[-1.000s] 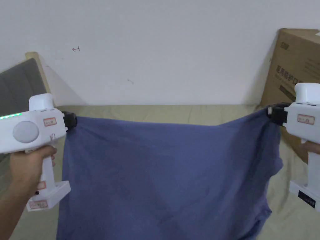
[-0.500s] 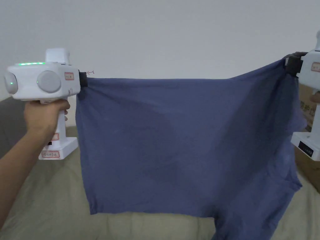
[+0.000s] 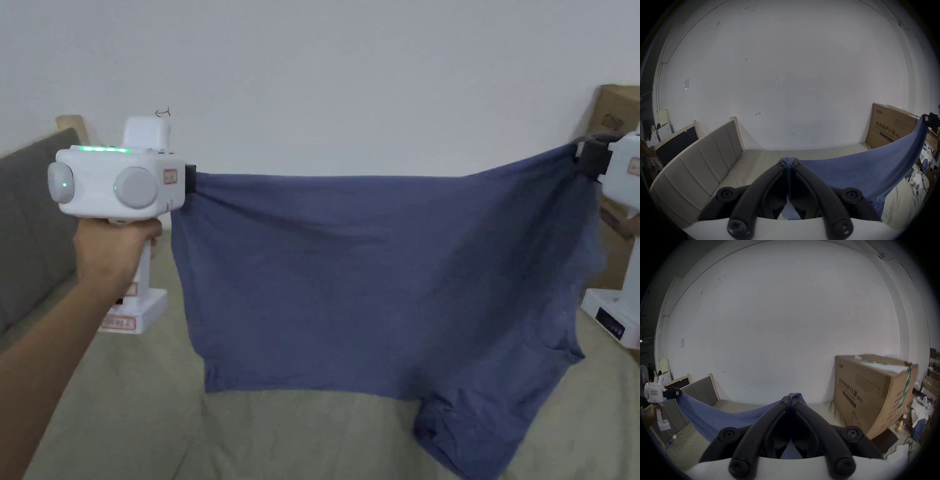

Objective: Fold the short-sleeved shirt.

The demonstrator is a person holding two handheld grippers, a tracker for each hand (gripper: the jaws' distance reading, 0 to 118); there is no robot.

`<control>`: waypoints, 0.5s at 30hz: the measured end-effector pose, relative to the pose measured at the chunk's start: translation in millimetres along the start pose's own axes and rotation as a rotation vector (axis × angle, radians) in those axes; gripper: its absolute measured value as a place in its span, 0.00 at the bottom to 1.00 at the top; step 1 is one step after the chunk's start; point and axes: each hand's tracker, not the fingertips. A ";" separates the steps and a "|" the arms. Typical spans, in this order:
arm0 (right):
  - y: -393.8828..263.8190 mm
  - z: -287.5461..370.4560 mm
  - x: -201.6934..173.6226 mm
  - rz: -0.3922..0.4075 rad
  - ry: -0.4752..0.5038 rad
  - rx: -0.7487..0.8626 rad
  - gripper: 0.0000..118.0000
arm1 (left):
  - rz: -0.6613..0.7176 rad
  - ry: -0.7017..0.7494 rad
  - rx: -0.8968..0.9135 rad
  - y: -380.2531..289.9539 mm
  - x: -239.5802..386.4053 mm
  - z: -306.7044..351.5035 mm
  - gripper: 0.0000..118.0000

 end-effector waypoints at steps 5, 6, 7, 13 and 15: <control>-55.7 1.9 2.7 -0.029 -0.004 -0.091 0.00 | -0.005 -0.010 -0.088 -53.4 2.1 -12.6 0.02; -67.3 5.2 2.9 -0.038 0.004 -0.105 0.00 | -0.001 -0.017 -0.113 -64.9 1.8 -12.9 0.02; -78.1 10.0 2.5 -0.048 0.002 -0.128 0.00 | 0.001 -0.021 -0.124 -76.5 1.4 -11.3 0.02; -140.3 53.2 -2.1 -0.077 0.022 -0.212 0.00 | 0.007 -0.037 -0.223 -144.0 -1.2 16.9 0.02; -159.5 74.7 -5.3 -0.081 0.028 -0.239 0.00 | 0.026 -0.039 -0.253 -166.8 -3.6 32.3 0.02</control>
